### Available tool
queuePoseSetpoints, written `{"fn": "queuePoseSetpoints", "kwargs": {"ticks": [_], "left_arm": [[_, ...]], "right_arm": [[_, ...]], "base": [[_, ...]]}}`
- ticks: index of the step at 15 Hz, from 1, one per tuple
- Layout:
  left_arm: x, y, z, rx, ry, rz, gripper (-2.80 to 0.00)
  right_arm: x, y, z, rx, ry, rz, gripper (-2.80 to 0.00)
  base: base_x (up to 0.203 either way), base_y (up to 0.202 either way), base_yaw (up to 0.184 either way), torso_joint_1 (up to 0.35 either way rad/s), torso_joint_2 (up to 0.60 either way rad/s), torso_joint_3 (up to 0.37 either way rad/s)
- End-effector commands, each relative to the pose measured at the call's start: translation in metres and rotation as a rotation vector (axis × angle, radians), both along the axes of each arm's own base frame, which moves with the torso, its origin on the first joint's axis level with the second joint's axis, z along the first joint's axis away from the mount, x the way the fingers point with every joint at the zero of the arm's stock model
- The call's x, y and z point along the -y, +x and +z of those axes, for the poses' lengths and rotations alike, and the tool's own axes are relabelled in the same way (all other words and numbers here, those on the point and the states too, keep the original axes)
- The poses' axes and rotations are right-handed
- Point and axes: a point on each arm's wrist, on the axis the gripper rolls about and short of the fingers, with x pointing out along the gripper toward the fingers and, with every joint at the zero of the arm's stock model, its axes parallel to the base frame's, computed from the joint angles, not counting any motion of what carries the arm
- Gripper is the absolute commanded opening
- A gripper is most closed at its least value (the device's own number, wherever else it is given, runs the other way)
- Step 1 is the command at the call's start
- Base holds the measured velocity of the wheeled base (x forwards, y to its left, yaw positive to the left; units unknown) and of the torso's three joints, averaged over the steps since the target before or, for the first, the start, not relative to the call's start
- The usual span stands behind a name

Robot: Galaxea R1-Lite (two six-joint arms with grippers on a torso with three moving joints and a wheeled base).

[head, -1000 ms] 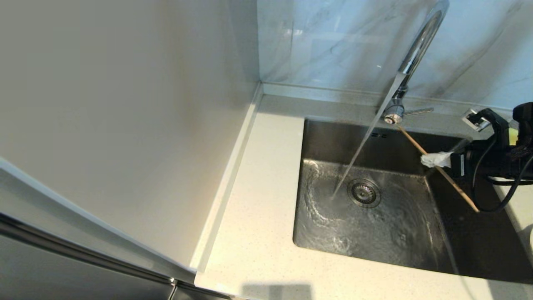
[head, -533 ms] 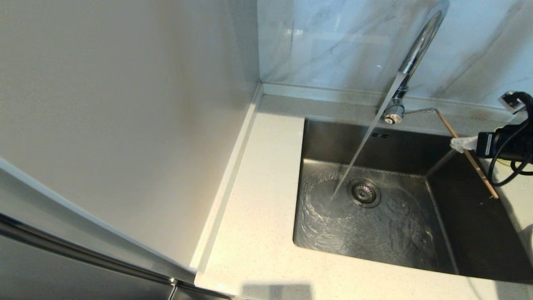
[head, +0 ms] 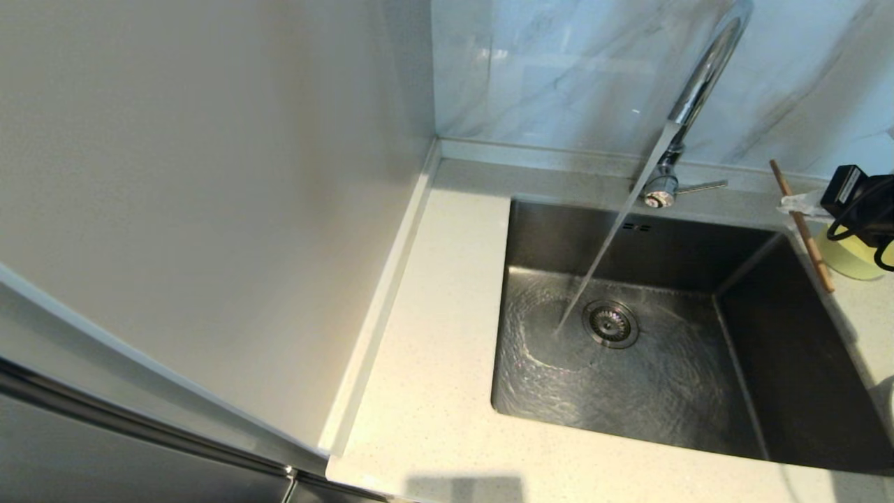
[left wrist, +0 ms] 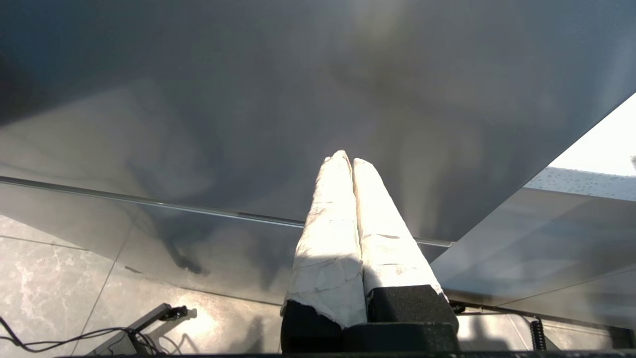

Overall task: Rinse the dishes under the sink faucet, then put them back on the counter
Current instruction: Place the chopsticks on the table

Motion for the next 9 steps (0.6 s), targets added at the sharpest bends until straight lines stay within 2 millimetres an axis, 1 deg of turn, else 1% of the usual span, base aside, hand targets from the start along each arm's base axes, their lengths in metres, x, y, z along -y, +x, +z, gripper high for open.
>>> {"fn": "queuePoseSetpoints", "kwargs": {"ticks": [1,3,4,7,9], "left_arm": [[0.0,0.0,0.0,0.0,-0.001,0.001,-2.8],[0.0,0.0,0.0,0.0,-0.001,0.001,-2.8],[0.0,0.0,0.0,0.0,-0.001,0.001,-2.8],[0.0,0.0,0.0,0.0,-0.001,-0.001,-2.8],[0.0,0.0,0.0,0.0,-0.001,0.001,-2.8]], "right_arm": [[-0.001,-0.004,0.012,0.004,0.031,-0.017,-2.8],[-0.004,-0.007,0.027,-0.042,0.089,-0.102,-2.8],[-0.008,-0.005,0.029,-0.082,0.086,-0.176,-2.8],[-0.023,0.012,0.021,-0.144,-0.054,-0.457,-2.8],[-0.04,0.023,0.014,-0.174,-0.18,-0.623,-2.8]], "base": [[0.0,0.0,0.0,0.0,0.0,0.0],[0.0,0.0,0.0,0.0,0.0,0.0],[0.0,0.0,0.0,0.0,0.0,0.0],[0.0,0.0,0.0,0.0,0.0,0.0],[0.0,0.0,0.0,0.0,0.0,0.0]]}}
